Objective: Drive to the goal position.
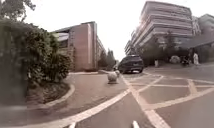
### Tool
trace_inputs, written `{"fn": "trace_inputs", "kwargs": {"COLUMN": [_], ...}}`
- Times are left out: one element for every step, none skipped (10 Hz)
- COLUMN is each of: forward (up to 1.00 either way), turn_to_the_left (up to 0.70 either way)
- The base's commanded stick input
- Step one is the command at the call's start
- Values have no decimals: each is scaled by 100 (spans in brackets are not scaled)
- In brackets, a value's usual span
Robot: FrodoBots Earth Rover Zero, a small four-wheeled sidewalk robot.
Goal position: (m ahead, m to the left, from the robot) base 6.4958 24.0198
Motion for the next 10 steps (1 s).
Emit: {"fn": "trace_inputs", "kwargs": {"forward": [70, 70, 70, 70, 70, 70, 70, 70, 70, 70], "turn_to_the_left": [0, 0, 0, 9, 14, 14, 14, 14, 14, 14]}}
